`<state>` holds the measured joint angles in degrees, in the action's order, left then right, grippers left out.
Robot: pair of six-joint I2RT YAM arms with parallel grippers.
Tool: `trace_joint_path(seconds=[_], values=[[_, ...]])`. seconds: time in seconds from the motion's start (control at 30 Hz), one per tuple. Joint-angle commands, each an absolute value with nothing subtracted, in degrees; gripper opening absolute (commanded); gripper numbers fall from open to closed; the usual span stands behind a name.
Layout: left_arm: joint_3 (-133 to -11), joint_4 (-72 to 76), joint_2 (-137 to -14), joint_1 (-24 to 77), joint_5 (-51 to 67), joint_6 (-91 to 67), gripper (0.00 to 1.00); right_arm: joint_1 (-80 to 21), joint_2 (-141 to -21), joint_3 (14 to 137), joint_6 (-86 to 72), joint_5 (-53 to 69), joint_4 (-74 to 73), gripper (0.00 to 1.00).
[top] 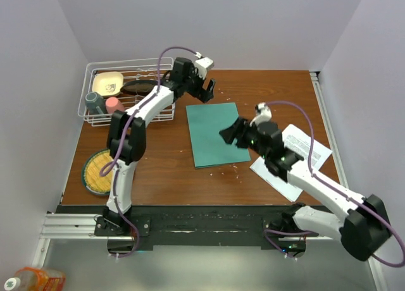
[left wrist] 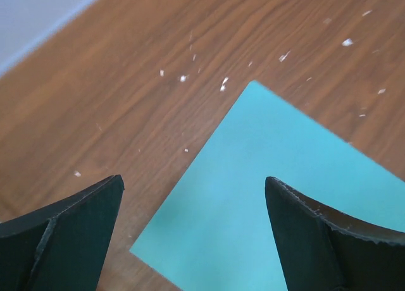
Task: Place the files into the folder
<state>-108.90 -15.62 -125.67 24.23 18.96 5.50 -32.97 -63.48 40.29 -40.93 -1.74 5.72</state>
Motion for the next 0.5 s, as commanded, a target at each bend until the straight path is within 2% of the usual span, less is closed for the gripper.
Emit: trace_joint_path(seconds=[0.0,0.17,0.47], values=[[-113.37,-17.58,-130.16,24.35,15.3,0.97,1.0,-37.78,-56.72,27.55,-50.43,-1.24,3.86,0.7],[-117.76,-19.33,-134.2,24.35,14.59,-2.19,1.0,-41.57,-55.98,23.82,-54.93,-2.37,8.7,0.69],[-119.79,-17.66,-138.25,22.06,18.63,-6.15,1.0,-45.35,-72.59,24.43,-58.18,-1.67,20.03,0.69]])
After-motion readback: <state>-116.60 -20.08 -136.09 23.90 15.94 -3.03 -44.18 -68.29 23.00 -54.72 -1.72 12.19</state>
